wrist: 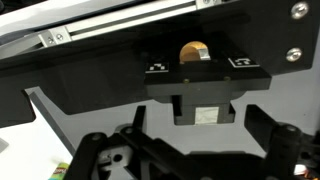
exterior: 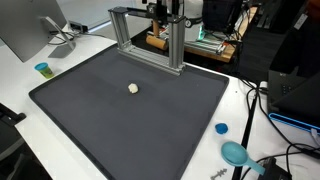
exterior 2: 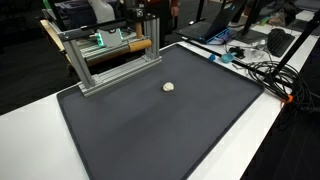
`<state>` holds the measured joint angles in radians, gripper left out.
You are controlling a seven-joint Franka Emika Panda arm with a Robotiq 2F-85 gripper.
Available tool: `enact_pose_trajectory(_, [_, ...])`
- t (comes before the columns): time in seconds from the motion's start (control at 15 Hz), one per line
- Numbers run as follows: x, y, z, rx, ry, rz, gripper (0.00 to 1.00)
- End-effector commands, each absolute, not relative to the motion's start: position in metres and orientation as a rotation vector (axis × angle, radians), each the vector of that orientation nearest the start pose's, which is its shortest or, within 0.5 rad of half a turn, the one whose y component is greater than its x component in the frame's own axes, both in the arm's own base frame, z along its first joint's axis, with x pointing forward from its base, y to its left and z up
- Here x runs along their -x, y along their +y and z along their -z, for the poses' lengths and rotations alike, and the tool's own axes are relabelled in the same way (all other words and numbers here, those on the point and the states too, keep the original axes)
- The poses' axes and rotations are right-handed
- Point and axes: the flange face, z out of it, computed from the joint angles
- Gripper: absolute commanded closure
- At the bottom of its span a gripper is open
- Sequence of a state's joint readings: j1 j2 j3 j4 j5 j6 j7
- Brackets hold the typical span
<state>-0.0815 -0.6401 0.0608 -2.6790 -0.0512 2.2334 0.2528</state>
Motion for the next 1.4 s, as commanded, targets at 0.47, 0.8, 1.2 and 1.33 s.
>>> enact_pose_trajectory(0.47, [-0.351, -0.008, -0.432, 3.168, 0.384, 0.298, 0.16])
enact_pose_trajectory(0.8, [-0.35, -0.004, -0.434, 3.184, 0.367, 0.311, 0.39])
enact_pose_trajectory(1.2, [-0.351, 0.002, -0.432, 3.247, 0.308, 0.351, 0.0])
enact_pose_trajectory(1.33, [-0.351, 0.005, -0.433, 3.251, 0.26, 0.375, 0.0])
